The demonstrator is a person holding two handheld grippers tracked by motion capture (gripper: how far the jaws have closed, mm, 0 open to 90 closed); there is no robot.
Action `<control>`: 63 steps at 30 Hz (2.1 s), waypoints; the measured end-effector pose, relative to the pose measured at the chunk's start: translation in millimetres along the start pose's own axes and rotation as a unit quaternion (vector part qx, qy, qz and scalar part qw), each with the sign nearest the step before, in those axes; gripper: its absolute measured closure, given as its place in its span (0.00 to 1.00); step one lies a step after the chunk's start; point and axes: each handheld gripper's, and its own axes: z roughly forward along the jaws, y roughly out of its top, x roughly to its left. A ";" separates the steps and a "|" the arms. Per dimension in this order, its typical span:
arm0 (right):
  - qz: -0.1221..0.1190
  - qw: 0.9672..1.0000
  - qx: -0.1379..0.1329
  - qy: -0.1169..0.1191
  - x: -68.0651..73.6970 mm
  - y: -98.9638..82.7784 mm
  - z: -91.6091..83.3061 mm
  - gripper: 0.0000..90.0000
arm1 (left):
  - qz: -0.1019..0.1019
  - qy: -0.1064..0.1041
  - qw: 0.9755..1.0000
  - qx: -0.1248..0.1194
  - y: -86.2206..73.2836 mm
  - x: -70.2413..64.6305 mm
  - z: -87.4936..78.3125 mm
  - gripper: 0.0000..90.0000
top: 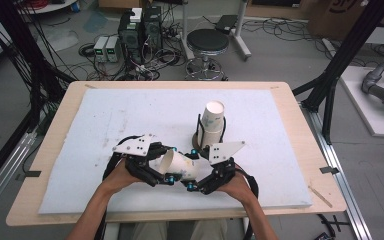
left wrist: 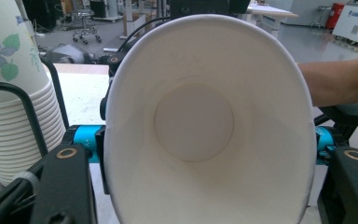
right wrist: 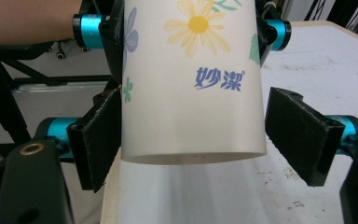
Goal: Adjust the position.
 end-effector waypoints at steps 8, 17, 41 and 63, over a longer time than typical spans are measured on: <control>0.001 1.000 0.002 -0.005 0.0 0.2 -1.0 0.23 | -0.001 0.004 1.000 -0.001 0.0 0.5 -2.0 0.37; 0.007 1.000 -0.001 -0.019 2.0 -1.8 -6.8 0.22 | 0.001 0.017 1.000 0.002 2.5 0.4 -11.2 0.37; 0.067 0.986 -0.038 -0.145 5.6 -32.9 -48.1 0.19 | -0.001 0.058 0.996 0.061 10.3 5.4 -20.2 0.37; 0.124 0.955 -0.057 -0.262 0.9 -66.5 -85.1 0.17 | -0.003 0.080 0.986 0.148 21.7 12.6 -15.2 0.37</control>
